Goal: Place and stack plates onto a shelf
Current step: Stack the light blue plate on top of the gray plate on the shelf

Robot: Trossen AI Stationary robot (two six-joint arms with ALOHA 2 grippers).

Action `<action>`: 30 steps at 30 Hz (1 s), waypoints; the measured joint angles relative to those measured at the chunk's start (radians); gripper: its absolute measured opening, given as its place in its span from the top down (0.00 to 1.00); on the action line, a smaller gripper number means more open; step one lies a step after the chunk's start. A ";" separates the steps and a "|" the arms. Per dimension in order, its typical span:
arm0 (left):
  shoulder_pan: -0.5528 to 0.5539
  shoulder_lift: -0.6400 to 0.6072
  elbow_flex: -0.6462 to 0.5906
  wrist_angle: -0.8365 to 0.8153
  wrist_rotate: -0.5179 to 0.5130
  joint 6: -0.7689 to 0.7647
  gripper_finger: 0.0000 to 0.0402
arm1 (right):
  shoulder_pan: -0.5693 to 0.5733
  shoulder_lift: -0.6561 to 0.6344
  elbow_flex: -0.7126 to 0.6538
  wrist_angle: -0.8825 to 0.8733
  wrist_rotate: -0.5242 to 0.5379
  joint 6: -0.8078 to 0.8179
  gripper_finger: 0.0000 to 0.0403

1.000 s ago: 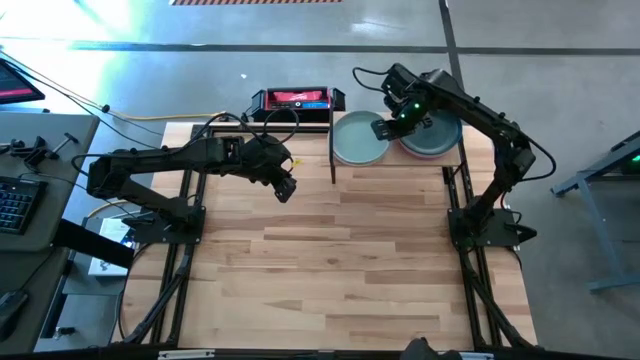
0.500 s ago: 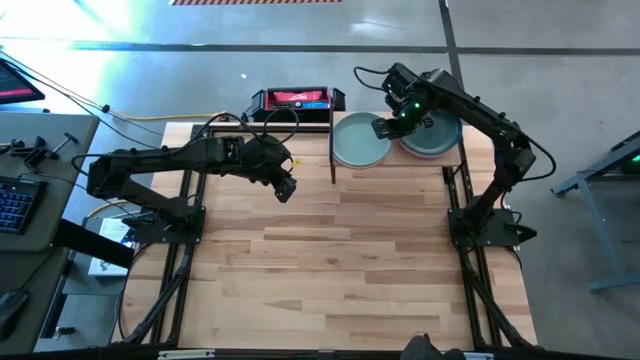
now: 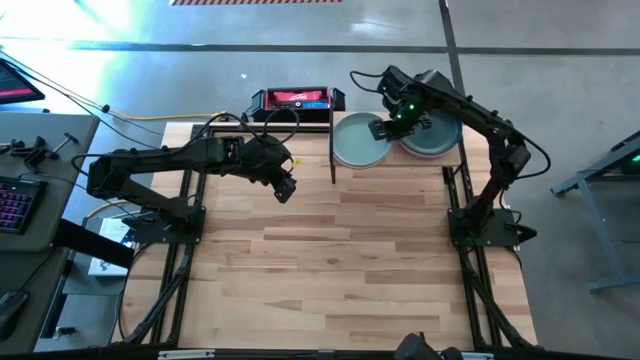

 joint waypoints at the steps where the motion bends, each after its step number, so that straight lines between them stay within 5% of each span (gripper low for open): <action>1: 0.000 0.000 0.000 0.000 0.000 0.000 0.72 | -0.001 0.000 0.000 -0.001 0.000 -0.001 0.90; 5: 0.000 0.000 0.000 0.000 0.000 0.000 0.72 | -0.023 0.000 0.000 -0.002 0.000 -0.010 0.99; 30: 0.000 0.000 0.000 0.000 0.000 0.015 0.72 | -0.135 -0.001 0.008 0.057 -0.093 0.024 1.00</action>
